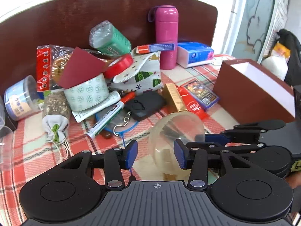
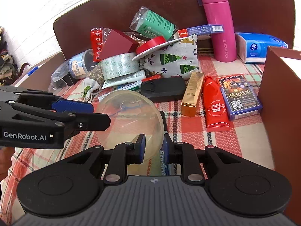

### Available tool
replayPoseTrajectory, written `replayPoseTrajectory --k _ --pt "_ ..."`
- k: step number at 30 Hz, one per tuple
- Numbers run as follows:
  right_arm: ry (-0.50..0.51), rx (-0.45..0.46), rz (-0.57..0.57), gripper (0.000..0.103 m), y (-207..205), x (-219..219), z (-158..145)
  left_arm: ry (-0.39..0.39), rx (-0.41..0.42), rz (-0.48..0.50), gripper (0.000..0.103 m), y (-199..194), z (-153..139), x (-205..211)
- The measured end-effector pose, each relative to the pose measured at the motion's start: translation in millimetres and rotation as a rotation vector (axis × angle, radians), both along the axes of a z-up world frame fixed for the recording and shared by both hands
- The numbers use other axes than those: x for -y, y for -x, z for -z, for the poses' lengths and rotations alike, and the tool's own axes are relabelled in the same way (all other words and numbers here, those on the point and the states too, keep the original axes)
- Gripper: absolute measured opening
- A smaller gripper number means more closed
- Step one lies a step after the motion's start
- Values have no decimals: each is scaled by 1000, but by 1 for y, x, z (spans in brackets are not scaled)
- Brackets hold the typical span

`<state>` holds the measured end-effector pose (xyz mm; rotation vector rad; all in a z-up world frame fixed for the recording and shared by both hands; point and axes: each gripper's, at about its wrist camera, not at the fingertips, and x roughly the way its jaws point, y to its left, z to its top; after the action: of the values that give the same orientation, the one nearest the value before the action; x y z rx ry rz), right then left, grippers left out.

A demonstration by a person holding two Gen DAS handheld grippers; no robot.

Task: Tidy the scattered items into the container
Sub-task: 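Grasp clear plastic funnel rim with right tool, left tool joining it, then carry clear funnel to cardboard box with both tools and release it inside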

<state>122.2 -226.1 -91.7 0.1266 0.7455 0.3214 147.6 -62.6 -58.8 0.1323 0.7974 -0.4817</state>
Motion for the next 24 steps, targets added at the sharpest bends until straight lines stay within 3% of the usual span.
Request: replayPoseTrajectory --k 1,6,8,10,13,16,24 --pt "1 -2 -1 24 0 0 0 -6 -12 -4 49 -3 2 2" --pt "3 -4 -4 22 0 -2 2 3 -117 -12 7 -24 23 8" --pt "6 -1 -8 21 0 -4 1 8 -165 -28 6 -30 33 8" --pt "10 1 -12 14 0 -6 1 33 -177 -38 6 -31 34 4" --pt "15 5 -17 13 1 -8 0 54 -180 -51 4 -29 33 -1" --pt "20 9 -23 12 2 -11 -1 67 -149 -66 4 -19 22 -9" --pt "67 142 -111 12 18 -45 -51 110 -4 -145 4 12 -32 -52"
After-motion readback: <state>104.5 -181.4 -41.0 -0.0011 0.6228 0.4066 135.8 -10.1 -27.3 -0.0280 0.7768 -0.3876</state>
